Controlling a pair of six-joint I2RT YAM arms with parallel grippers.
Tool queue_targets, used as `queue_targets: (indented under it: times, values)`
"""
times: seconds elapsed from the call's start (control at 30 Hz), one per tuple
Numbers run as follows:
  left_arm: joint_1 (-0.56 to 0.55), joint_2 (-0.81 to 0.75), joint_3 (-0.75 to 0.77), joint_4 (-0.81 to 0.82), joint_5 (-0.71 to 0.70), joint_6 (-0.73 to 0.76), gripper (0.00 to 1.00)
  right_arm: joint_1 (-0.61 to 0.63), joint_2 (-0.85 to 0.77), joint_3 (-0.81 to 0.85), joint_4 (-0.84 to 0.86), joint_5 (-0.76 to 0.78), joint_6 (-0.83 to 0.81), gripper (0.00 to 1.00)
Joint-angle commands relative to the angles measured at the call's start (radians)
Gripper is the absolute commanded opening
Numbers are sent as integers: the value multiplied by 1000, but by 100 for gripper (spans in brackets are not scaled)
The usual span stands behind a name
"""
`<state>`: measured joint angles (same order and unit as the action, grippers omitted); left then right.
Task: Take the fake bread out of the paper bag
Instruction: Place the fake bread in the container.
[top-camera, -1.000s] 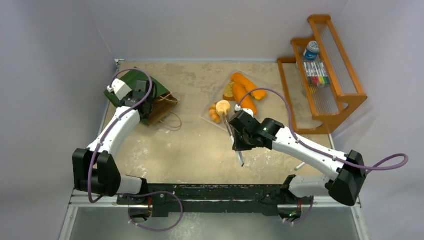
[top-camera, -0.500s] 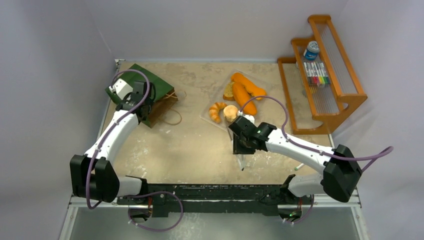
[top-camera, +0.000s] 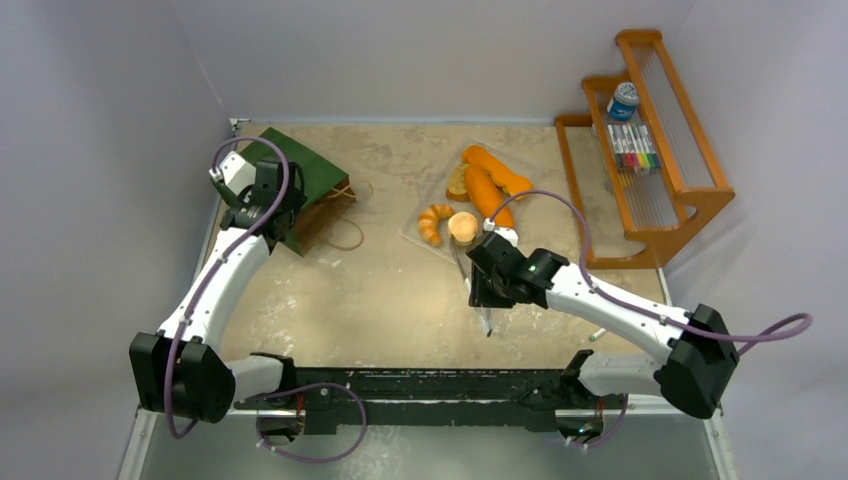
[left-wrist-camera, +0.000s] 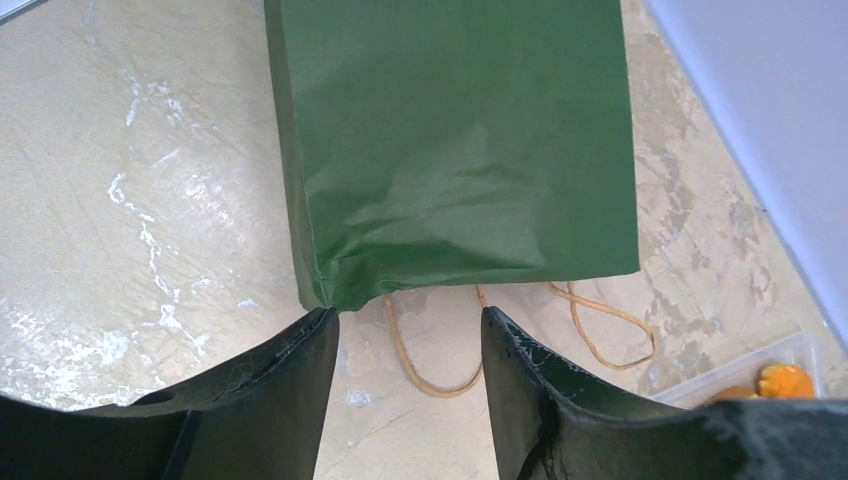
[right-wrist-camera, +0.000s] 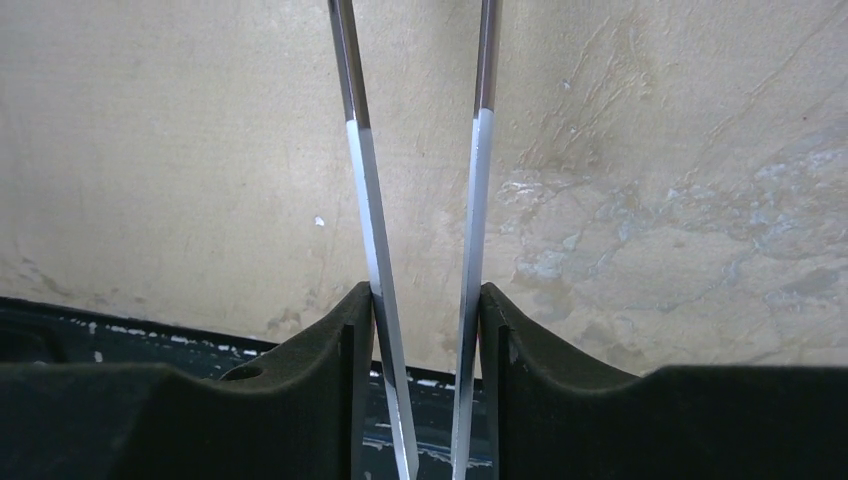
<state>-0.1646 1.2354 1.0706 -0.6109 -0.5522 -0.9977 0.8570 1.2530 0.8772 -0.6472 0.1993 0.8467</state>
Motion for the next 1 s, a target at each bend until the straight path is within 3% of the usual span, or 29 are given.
queue_targets:
  times: [0.0,0.97]
  values:
    - [7,-34,57,15,2,25,54,-1,-73,26,-48,38,23,41]
    - [7,-31,68,45,1,17,54,1,-132,200,-229,87,49,41]
